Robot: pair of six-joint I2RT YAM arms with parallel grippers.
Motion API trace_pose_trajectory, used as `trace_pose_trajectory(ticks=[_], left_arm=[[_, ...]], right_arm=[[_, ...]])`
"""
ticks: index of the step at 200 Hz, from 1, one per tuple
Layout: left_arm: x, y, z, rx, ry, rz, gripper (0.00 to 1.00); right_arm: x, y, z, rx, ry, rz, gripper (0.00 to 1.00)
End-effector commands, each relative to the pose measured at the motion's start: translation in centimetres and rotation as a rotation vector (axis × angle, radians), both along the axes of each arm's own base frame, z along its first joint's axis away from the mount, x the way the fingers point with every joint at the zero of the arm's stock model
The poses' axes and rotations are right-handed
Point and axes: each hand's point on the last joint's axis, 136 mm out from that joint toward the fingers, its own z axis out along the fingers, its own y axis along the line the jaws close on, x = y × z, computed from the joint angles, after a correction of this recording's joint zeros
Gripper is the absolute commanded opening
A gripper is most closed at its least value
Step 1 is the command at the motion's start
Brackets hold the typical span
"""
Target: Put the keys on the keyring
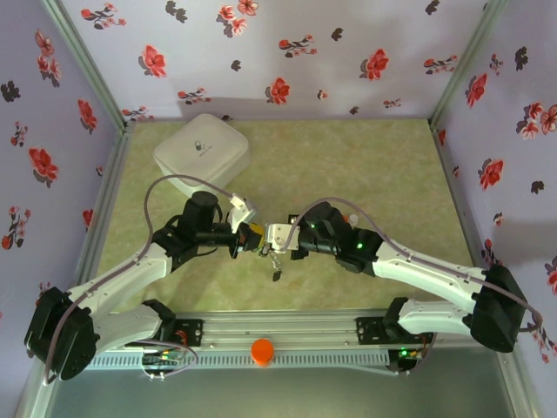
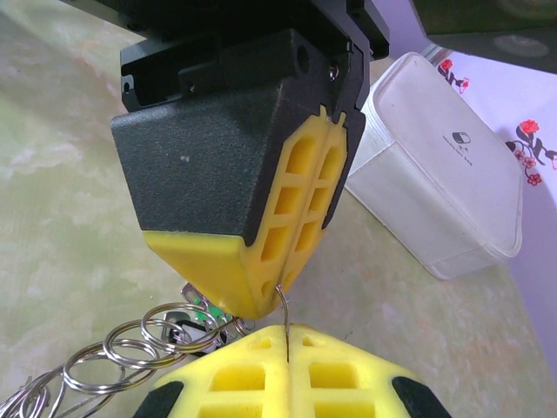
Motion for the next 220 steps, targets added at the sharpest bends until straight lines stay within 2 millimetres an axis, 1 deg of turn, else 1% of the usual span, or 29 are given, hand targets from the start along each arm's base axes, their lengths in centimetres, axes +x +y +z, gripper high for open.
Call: trace_pose_trajectory(ticks=[1, 75, 115, 148, 220], left_arm=[[0.1, -0.7, 2.0, -0.047, -0.036, -0.024, 0.00], [0.0, -0.7, 2.0, -0.047, -0.037, -0.024, 0.00], [0.1, -0.7, 2.1, -0.049, -0.041, -0.025, 0.00], [0.1, -0.8, 2.2, -0.050, -0.040, -0.026, 0.00], [0.0, -0.7, 2.4, -0.050, -0.059, -0.028, 0.00]], right_arm=[[-0.5, 0.4, -0.1, 0.009, 0.025, 0.019, 0.00], [-0.5, 0.3, -0.4, -0.002, 0.022, 0.021, 0.00], [-1.0, 0.4, -0.3, 0.001, 0.036, 0.043, 0.00], [-1.4, 0.4, -0.7, -0.016, 0.057, 0.061, 0.00], [-1.6, 0.3, -0.9, -0.031, 0.074, 0.066, 0.00]])
